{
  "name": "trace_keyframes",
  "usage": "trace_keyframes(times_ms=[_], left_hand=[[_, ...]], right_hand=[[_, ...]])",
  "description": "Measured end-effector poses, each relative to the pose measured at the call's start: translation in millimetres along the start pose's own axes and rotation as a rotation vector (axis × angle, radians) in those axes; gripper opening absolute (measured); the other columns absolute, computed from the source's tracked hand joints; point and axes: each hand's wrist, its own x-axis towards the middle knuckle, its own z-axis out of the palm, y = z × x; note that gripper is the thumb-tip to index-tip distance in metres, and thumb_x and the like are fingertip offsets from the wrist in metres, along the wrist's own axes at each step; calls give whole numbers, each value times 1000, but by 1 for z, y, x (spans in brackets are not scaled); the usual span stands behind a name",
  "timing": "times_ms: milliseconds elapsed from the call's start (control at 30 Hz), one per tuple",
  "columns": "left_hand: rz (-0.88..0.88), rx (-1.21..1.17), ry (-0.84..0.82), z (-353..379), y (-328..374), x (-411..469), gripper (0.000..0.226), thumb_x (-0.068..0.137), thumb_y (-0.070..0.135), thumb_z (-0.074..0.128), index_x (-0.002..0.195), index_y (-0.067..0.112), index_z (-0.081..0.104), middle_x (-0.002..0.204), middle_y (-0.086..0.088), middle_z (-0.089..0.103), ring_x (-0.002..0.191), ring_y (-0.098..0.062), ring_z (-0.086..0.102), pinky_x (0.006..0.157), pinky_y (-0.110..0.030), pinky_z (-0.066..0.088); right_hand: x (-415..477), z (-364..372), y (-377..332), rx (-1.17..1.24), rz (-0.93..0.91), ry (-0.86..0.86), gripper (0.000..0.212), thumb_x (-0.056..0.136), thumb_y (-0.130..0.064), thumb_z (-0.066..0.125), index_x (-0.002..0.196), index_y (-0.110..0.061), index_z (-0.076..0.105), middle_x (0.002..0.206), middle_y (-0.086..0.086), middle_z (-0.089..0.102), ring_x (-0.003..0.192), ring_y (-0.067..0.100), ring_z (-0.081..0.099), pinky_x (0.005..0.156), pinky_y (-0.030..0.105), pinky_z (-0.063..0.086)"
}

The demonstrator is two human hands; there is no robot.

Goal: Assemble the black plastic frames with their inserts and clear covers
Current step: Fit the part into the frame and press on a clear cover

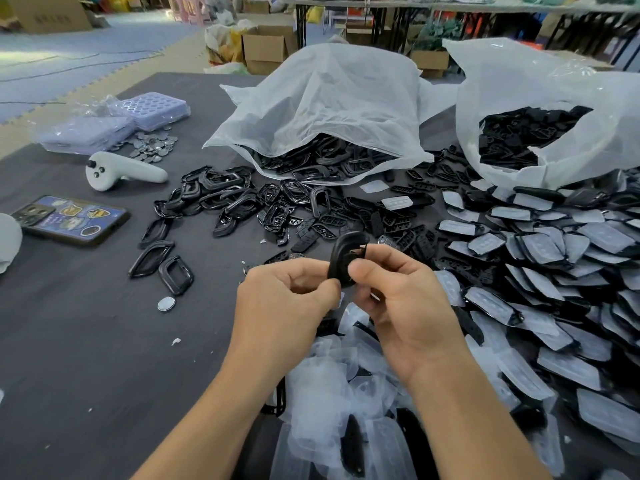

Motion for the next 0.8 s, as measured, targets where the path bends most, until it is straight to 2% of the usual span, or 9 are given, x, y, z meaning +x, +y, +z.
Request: trace_keyframes(times_ms=[100,267,400,467,500,567,600,667,800], left_hand=[[-10,-35,-18,-1,-1,0,22,70,23,73,83,39,82,72,7,79,69,-12,77,71,-36,64],[137,26,114,-4,0,-5,31,71,13,73,82,41,80,73,18,77,62,1,71,60,-14,52],[344,319,282,-11,-1,-7,28,83,18,66,91,45,71,107,47,64,72,-1,70,65,-13,50],[452,423,323,-10,-2,-7,23,82,16,68,90,38,70,113,41,64,83,6,68,70,-7,46],[479,467,341,-7,-5,-5,21,81,13,69,87,33,71,106,32,68,84,3,66,73,-6,43],[419,524,384,-3,-8,-3,23,82,9,67,81,31,72,71,23,67,75,-5,60,72,-6,39],[359,532,404,-3,-8,-1,26,84,8,66,81,32,74,64,23,63,69,-7,58,69,-8,39],[263,506,440,-7,-7,4,29,88,8,66,89,34,78,72,18,72,70,-10,65,72,-25,48],[134,353,496,-20,1,8,32,85,15,60,95,39,78,84,27,75,84,-1,70,88,-27,53]], right_hand=[[1,-1,0,6,9,5,36,86,12,67,67,-18,77,76,6,65,62,13,45,58,20,43],[-2,-1,-3,35,49,-123,28,88,11,60,80,-9,78,84,14,66,71,17,57,71,30,49],[-2,-4,-7,123,202,-222,23,94,-1,55,90,0,78,100,17,73,85,24,68,72,33,62],[-3,0,-3,33,196,-220,23,95,1,59,87,-2,79,97,18,75,88,26,70,79,35,64],[-3,3,0,-20,164,-192,25,94,5,60,82,-4,80,92,16,75,86,24,71,79,33,63],[-3,6,7,-184,59,-73,30,89,11,65,74,-10,80,79,10,75,78,20,71,77,29,63],[-3,6,8,-306,-7,-14,28,85,11,68,74,-12,80,75,8,75,74,18,70,78,30,63],[0,4,7,-498,-114,47,26,80,9,72,76,-15,80,74,5,76,69,15,69,77,34,61],[-3,-2,3,-711,-208,-134,7,78,-16,77,75,-22,78,60,-3,66,56,8,54,57,27,46]])
